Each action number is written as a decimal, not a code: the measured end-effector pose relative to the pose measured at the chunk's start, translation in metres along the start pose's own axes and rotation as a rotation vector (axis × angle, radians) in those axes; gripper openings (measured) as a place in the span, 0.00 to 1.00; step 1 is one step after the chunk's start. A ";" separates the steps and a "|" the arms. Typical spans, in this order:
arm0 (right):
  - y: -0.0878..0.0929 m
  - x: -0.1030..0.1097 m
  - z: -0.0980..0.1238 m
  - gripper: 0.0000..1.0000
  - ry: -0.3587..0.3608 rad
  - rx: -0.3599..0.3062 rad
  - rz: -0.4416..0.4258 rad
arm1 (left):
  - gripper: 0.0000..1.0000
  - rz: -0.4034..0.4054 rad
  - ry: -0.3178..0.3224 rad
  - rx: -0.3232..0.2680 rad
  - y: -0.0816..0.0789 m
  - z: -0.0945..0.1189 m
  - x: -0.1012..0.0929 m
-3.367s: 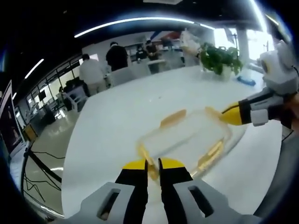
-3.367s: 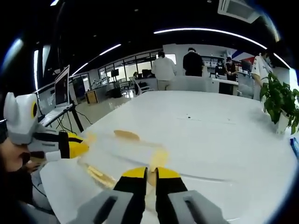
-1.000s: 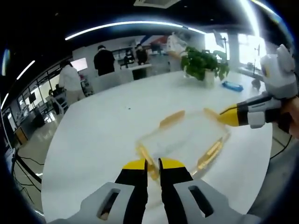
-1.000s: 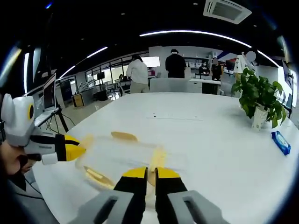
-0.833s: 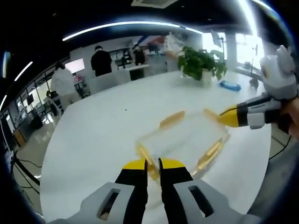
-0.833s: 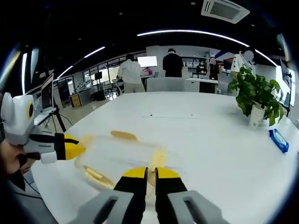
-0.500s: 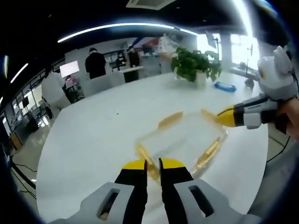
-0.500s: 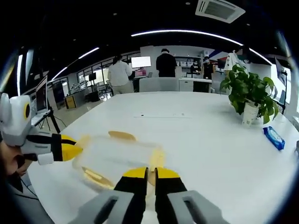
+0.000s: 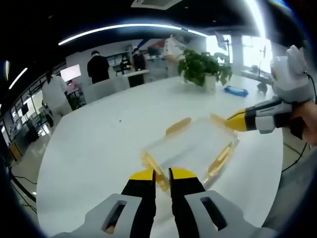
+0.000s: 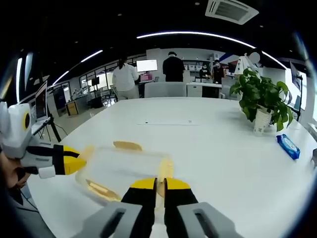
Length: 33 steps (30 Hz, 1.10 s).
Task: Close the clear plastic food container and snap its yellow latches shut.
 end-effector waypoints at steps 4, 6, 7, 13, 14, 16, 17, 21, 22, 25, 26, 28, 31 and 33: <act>0.000 0.000 -0.001 0.01 0.001 0.002 0.003 | 0.07 0.000 0.001 0.004 0.001 0.000 -0.001; 0.001 0.000 -0.001 0.01 -0.001 0.003 0.004 | 0.07 -0.002 0.001 0.007 0.002 0.000 0.000; 0.001 0.001 -0.002 0.01 -0.002 0.004 0.002 | 0.07 -0.001 0.001 0.007 0.002 0.000 0.000; 0.003 0.002 -0.004 0.01 -0.003 0.007 0.000 | 0.07 0.006 0.000 0.012 0.002 -0.001 0.003; 0.003 0.002 -0.004 0.01 -0.002 0.008 -0.002 | 0.07 0.007 0.001 0.012 0.002 -0.001 0.003; 0.005 0.002 -0.005 0.01 -0.002 0.011 -0.002 | 0.06 0.005 0.000 0.012 0.002 -0.001 0.004; 0.006 0.002 -0.006 0.01 -0.002 0.013 -0.002 | 0.06 0.005 0.000 0.012 0.002 -0.002 0.004; 0.008 0.002 -0.007 0.01 0.005 0.018 -0.005 | 0.06 0.004 0.003 0.016 0.004 -0.003 0.004; 0.009 0.002 -0.007 0.01 0.005 0.022 -0.004 | 0.06 0.002 0.005 0.020 0.005 -0.004 0.004; 0.009 0.002 -0.009 0.01 0.004 0.024 -0.004 | 0.06 0.004 0.007 0.022 0.006 -0.005 0.004; 0.009 0.002 -0.009 0.01 0.004 0.024 -0.002 | 0.06 0.006 0.007 0.024 0.007 -0.006 0.005; 0.009 0.001 -0.010 0.01 0.006 0.022 0.002 | 0.06 0.005 0.005 0.021 0.006 -0.007 0.005; 0.008 0.000 -0.010 0.01 0.007 0.020 0.008 | 0.06 0.002 0.005 0.016 0.006 -0.009 0.005; 0.008 -0.001 -0.011 0.01 0.010 0.020 0.006 | 0.06 0.003 0.005 0.016 0.006 -0.010 0.004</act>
Point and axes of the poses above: the point that each gripper's makers call its tool centre point, and the gripper's own axes: z roughly backward along the fingers, x roughly to its left, y roughly out of its underside, the point moved 6 cm from there along z, roughly backward along the fingers, and after that the axes turned 8 degrees about -x, right-handed, at the moved point
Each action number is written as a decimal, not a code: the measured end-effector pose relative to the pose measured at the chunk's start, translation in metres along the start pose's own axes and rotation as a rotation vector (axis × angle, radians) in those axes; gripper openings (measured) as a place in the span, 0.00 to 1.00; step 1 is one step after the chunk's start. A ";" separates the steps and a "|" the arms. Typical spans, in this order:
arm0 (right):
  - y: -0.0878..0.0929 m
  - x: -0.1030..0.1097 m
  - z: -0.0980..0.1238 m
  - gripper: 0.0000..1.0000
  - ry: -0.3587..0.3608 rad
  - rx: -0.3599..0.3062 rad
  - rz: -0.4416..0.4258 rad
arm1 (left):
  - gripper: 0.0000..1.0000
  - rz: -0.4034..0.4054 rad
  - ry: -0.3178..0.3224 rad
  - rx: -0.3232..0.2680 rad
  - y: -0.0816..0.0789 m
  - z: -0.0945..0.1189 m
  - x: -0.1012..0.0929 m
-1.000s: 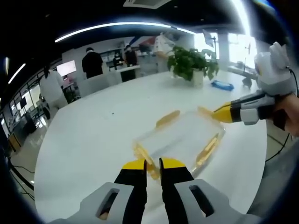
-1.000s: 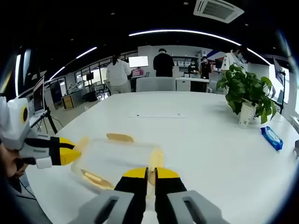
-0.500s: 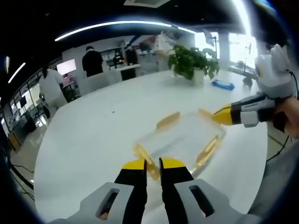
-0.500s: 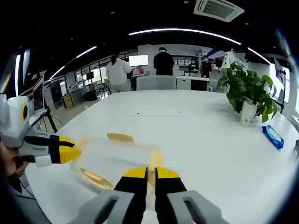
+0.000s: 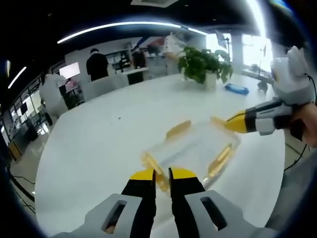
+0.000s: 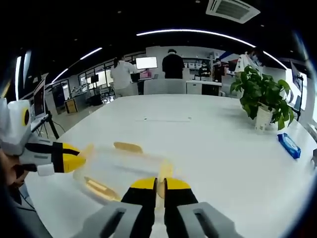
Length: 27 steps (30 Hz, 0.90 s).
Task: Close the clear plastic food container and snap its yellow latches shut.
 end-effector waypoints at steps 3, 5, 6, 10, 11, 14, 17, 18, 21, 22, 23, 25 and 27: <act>-0.001 -0.001 0.000 0.01 0.003 -0.003 -0.001 | 0.06 0.000 -0.002 -0.004 -0.001 0.000 -0.001; -0.003 -0.002 0.000 0.01 0.007 -0.007 0.003 | 0.06 -0.001 -0.004 -0.010 -0.002 0.000 -0.001; -0.003 -0.003 0.000 0.01 0.008 -0.009 0.002 | 0.06 0.000 -0.004 -0.010 -0.003 0.000 -0.001; -0.005 -0.005 -0.001 0.00 0.011 -0.015 0.001 | 0.06 0.006 -0.001 -0.014 -0.003 -0.002 -0.002; -0.006 -0.005 -0.001 0.00 0.012 -0.015 0.002 | 0.06 0.007 0.000 -0.013 -0.003 -0.002 -0.002; -0.006 -0.006 -0.001 0.00 0.014 -0.016 0.001 | 0.06 0.006 0.002 -0.010 -0.003 -0.002 -0.004; -0.007 -0.006 -0.001 0.00 0.012 -0.020 -0.001 | 0.07 0.006 0.002 -0.011 -0.004 -0.002 -0.003; -0.006 -0.006 -0.002 0.00 0.011 -0.016 -0.001 | 0.07 0.010 0.002 -0.006 -0.003 -0.002 -0.003; -0.003 -0.006 -0.003 0.00 0.011 -0.010 0.000 | 0.07 0.003 0.003 0.009 0.001 -0.002 -0.004; -0.003 -0.006 -0.003 0.00 0.011 -0.010 0.000 | 0.07 0.000 0.004 0.013 0.003 -0.002 -0.005; -0.002 -0.006 -0.003 0.00 0.010 -0.011 0.001 | 0.07 0.001 0.003 0.009 0.004 -0.002 -0.005; -0.001 -0.005 -0.002 0.00 0.007 -0.012 -0.006 | 0.07 0.007 0.001 0.003 0.004 -0.002 -0.005; 0.000 -0.005 -0.002 0.00 0.009 -0.016 -0.004 | 0.07 0.013 0.000 0.005 0.005 -0.002 -0.004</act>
Point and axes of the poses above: the point that each gripper's makers call its tool centre point, and the gripper's own axes: z roughly backward along the fingers, x roughly to its left, y roughly out of its underside, the point moved 6 cm from there along z, roughly backward along the fingers, and after that the axes turned 8 degrees about -x, right-handed, at the moved point
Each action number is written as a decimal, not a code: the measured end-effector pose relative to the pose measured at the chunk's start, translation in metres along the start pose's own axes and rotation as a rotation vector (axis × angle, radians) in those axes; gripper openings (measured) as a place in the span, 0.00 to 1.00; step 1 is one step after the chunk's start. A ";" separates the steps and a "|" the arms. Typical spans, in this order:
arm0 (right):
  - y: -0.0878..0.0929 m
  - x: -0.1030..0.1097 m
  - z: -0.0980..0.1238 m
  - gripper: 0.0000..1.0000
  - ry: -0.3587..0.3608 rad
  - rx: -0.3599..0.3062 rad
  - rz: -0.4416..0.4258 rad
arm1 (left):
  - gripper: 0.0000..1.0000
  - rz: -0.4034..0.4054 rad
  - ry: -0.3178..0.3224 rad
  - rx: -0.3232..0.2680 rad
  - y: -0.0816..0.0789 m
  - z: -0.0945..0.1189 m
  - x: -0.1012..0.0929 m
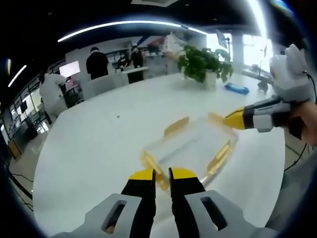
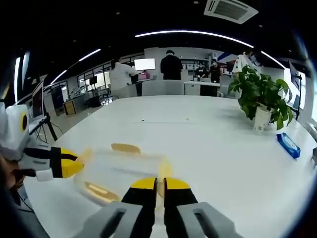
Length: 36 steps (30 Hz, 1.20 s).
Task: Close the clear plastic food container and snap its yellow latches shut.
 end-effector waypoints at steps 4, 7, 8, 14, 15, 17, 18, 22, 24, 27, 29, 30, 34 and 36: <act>0.001 0.000 -0.001 0.00 0.000 -0.010 -0.018 | 0.06 0.002 0.001 0.000 0.001 0.000 0.000; 0.002 0.001 0.000 0.00 -0.004 -0.015 0.000 | 0.05 0.002 -0.004 0.019 0.002 0.001 0.000; 0.002 0.000 0.000 0.00 -0.004 -0.019 -0.008 | 0.05 0.010 -0.005 0.024 0.003 0.000 0.000; 0.004 0.000 -0.001 0.00 -0.003 -0.026 -0.040 | 0.04 0.029 -0.004 0.022 0.003 0.000 0.002; 0.004 0.000 -0.001 0.00 -0.003 -0.024 -0.046 | 0.04 0.027 -0.002 0.021 0.003 0.000 0.002; 0.003 -0.001 -0.001 0.00 -0.007 -0.015 -0.047 | 0.04 0.037 0.002 0.027 0.003 0.000 0.003; 0.003 -0.001 -0.001 0.00 -0.009 -0.011 -0.044 | 0.04 0.039 0.004 0.028 0.003 0.000 0.003; 0.003 -0.001 -0.001 0.00 -0.012 -0.009 -0.038 | 0.04 0.042 0.006 0.027 0.003 0.000 0.003; 0.003 -0.001 -0.001 0.00 -0.013 -0.008 -0.037 | 0.04 0.046 0.003 0.026 0.003 0.000 0.003; 0.002 -0.002 -0.001 0.00 -0.012 -0.004 -0.039 | 0.04 0.072 0.000 0.031 0.003 0.001 0.003; 0.001 -0.003 -0.001 0.01 -0.013 0.003 -0.074 | 0.05 0.088 0.008 0.032 0.004 0.001 0.004; 0.001 -0.004 -0.001 0.01 -0.014 0.002 -0.073 | 0.05 0.091 0.012 0.030 0.004 0.001 0.005; 0.000 -0.006 0.000 0.01 -0.003 -0.002 -0.072 | 0.05 0.090 0.018 0.031 0.004 0.001 0.004; 0.000 -0.008 0.000 0.01 0.004 -0.006 -0.075 | 0.05 0.114 0.011 0.026 0.004 0.001 0.004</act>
Point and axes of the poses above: the point that each gripper's makers call its tool centre point, and the gripper's own axes: z roughly backward along the fingers, x roughly to its left, y roughly out of its underside, the point moved 6 cm from there along z, roughly backward along the fingers, and after that the axes turned 8 degrees about -x, right-handed, at the moved point
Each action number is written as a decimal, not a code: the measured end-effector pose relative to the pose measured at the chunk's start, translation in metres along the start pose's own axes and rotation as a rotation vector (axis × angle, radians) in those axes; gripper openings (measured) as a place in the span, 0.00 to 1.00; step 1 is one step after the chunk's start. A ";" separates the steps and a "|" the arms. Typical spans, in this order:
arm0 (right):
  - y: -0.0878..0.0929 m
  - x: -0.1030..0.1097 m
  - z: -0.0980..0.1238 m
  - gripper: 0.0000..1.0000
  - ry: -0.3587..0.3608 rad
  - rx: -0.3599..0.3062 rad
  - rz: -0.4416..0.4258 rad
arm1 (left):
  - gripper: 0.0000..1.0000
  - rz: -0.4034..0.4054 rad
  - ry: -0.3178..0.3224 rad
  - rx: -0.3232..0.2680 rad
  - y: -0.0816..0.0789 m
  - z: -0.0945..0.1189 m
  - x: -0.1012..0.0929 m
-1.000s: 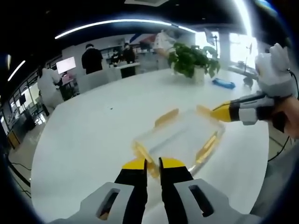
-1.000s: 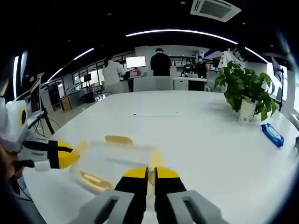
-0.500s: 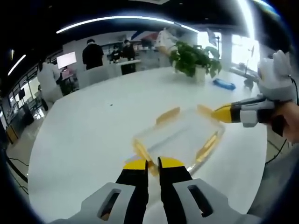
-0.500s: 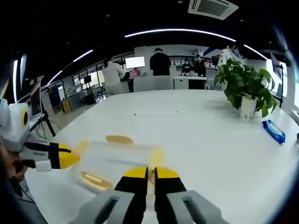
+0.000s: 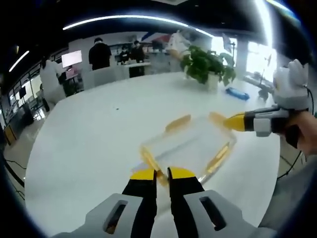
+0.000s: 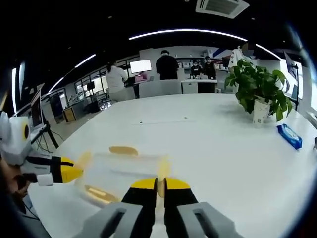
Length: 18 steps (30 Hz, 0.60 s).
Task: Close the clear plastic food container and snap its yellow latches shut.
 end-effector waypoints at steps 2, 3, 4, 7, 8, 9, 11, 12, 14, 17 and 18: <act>0.000 -0.002 0.000 0.01 0.004 0.000 -0.001 | 0.05 0.011 -0.002 -0.006 0.000 0.000 0.000; 0.000 -0.003 0.001 0.01 0.008 0.000 0.001 | 0.05 0.015 -0.004 -0.007 0.001 0.001 0.000; 0.000 -0.004 0.001 0.01 0.014 -0.001 0.001 | 0.06 0.014 -0.007 -0.009 0.001 0.001 0.001; 0.000 -0.010 0.002 0.02 0.040 0.000 -0.005 | 0.07 0.036 -0.024 -0.008 0.001 0.003 0.003; 0.000 -0.011 0.003 0.03 0.047 0.004 -0.002 | 0.07 0.048 -0.028 -0.013 0.001 0.003 0.004; 0.000 -0.012 0.003 0.03 0.046 0.002 -0.012 | 0.08 0.051 -0.030 -0.014 0.002 0.003 0.005; 0.001 -0.013 0.003 0.04 0.049 0.003 -0.019 | 0.09 0.058 -0.037 -0.017 0.002 0.004 0.006; 0.001 -0.014 0.004 0.04 0.053 0.004 -0.015 | 0.10 0.060 -0.042 -0.018 0.002 0.004 0.007; 0.001 -0.015 0.004 0.04 0.063 0.005 -0.012 | 0.12 0.061 -0.069 -0.016 0.002 0.005 0.010; 0.005 -0.020 0.006 0.03 0.076 0.024 -0.011 | 0.18 0.059 -0.104 -0.013 0.004 0.009 0.016; 0.006 -0.021 0.006 0.03 0.079 0.025 -0.017 | 0.18 0.060 -0.104 -0.015 0.004 0.009 0.017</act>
Point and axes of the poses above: the point that each gripper's makers call its tool centre point, and the gripper's own axes: z roughly backward along the fingers, x roughly to its left, y roughly out of its underside, the point moved 6 cm from there along z, roughly backward along the fingers, and after that the axes turned 8 degrees about -x, right-handed, at the moved point
